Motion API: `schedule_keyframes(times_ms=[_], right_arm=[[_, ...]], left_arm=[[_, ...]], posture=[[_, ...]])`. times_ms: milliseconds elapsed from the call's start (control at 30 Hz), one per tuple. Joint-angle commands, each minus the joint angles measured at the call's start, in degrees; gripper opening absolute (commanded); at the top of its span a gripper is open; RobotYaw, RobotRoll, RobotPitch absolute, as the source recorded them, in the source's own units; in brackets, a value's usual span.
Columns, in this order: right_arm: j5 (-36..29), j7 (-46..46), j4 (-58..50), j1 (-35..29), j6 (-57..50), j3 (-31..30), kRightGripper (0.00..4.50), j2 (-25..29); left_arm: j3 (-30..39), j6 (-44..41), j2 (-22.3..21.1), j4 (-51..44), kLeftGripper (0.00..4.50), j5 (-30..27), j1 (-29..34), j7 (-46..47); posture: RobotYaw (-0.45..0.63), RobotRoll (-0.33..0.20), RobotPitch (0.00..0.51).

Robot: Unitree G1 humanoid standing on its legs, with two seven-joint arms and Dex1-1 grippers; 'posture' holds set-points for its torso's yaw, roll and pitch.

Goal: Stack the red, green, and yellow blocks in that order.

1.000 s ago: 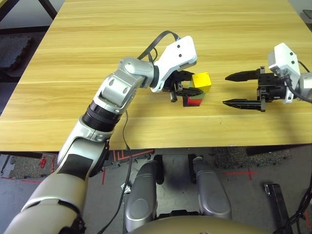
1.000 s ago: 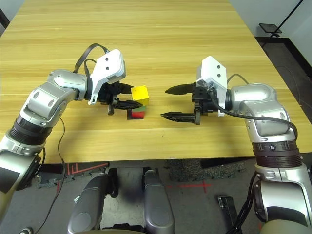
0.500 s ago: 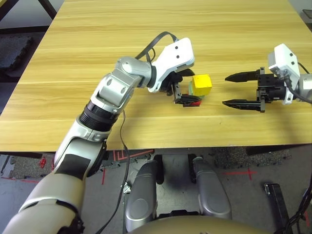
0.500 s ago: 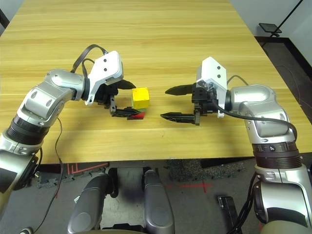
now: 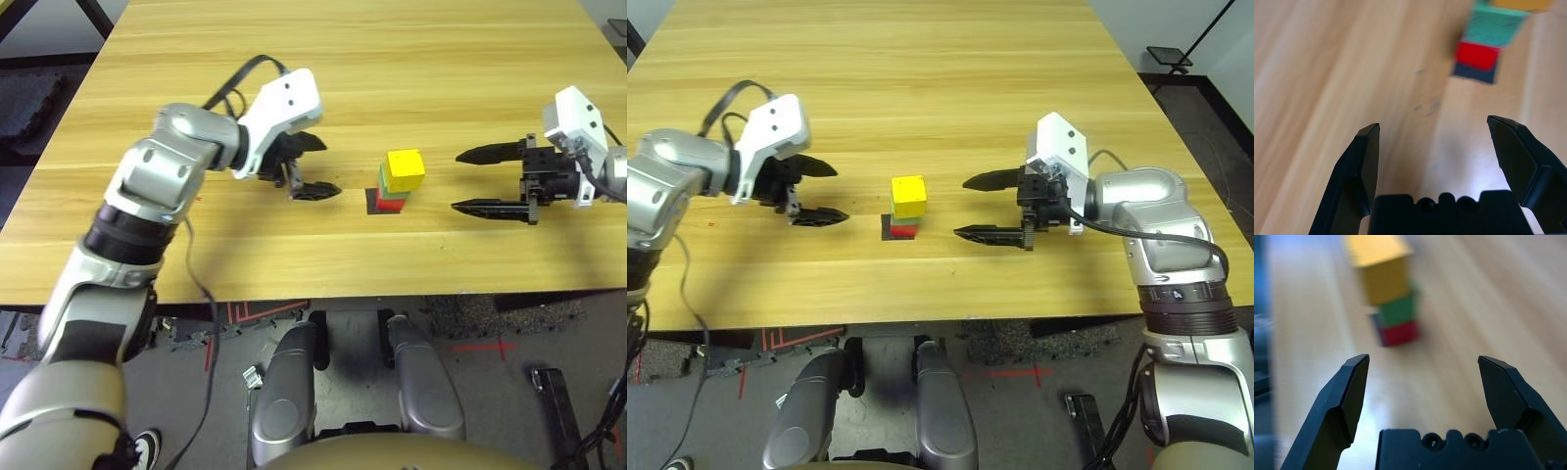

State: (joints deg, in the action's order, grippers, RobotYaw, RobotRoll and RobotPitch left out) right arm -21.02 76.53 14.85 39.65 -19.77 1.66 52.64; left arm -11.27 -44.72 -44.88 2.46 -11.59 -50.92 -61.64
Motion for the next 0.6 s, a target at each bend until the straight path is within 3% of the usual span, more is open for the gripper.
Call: schedule_keyframes(times_ms=[33,133,367,500,600], right_arm=[[1.91,-0.87,6.02,1.29,3.75,1.75,4.5,0.82],[3.08,-4.75,12.62,4.08,7.06,4.36,4.5,1.05],[6.86,-30.41,27.56,11.16,17.58,11.94,4.5,-4.5],[7.06,-44.0,28.79,8.77,22.91,16.84,4.5,-9.01],[6.01,-50.03,27.93,6.4,23.78,19.67,4.5,-11.35]], left_arm=[[3.2,-0.36,0.04,2.7,4.48,0.74,1.69,4.2],[8.09,0.29,1.81,4.22,4.48,2.04,4.32,12.5],[22.41,7.83,11.25,3.8,4.48,5.39,11.6,37.84],[28.13,12.77,17.19,-0.24,4.48,7.09,17.52,50.08],[29.49,15.2,18.42,-1.07,4.48,7.87,19.18,54.02]], posture=[[0.21,0.13,0.248],[0.23,0.126,0.238],[0.26,0.148,0.237],[0.26,0.155,0.251],[0.25,0.154,0.255]])
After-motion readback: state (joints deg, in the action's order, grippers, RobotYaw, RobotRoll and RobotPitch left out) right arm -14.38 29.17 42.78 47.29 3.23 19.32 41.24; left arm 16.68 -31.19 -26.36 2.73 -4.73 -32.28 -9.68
